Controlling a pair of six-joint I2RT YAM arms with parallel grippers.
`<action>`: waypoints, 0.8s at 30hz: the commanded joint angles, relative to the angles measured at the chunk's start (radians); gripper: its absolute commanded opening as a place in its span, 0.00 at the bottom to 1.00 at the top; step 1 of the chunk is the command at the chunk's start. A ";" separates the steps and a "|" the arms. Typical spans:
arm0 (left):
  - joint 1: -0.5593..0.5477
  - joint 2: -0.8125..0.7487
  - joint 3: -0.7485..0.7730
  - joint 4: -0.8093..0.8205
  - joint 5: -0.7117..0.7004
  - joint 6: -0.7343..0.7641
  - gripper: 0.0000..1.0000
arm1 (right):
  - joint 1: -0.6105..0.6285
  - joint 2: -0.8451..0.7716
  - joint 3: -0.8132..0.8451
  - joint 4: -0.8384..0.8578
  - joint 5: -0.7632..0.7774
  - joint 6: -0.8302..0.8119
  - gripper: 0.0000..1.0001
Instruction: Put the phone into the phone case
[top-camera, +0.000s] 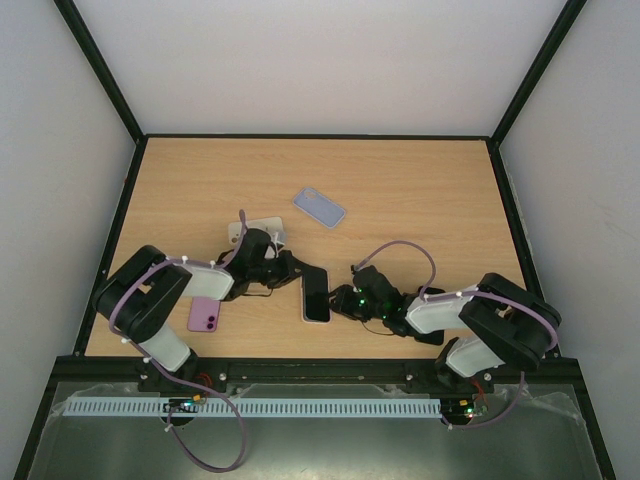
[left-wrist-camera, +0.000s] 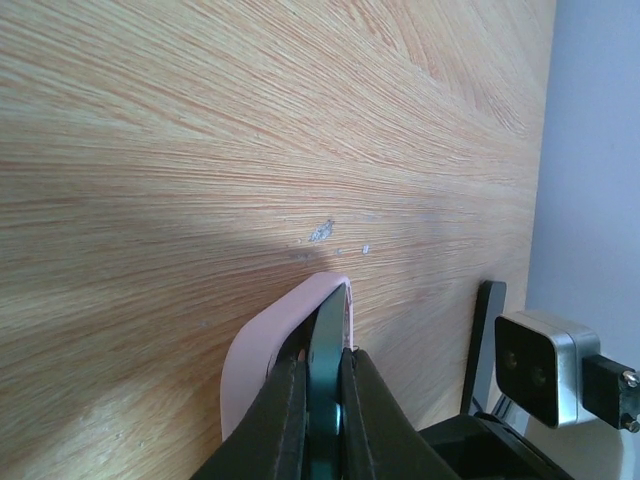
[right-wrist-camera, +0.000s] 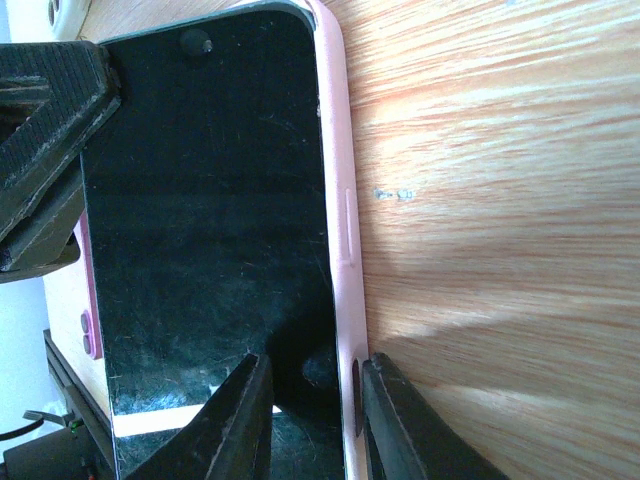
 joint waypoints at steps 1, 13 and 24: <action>-0.029 0.007 0.026 -0.178 -0.082 0.019 0.12 | 0.013 -0.008 -0.002 0.035 0.005 0.001 0.25; -0.021 -0.140 0.072 -0.423 -0.156 0.116 0.39 | 0.012 -0.034 0.033 -0.058 0.046 -0.042 0.23; -0.025 -0.218 0.045 -0.519 -0.124 0.147 0.57 | 0.013 0.023 0.080 -0.112 0.065 -0.122 0.23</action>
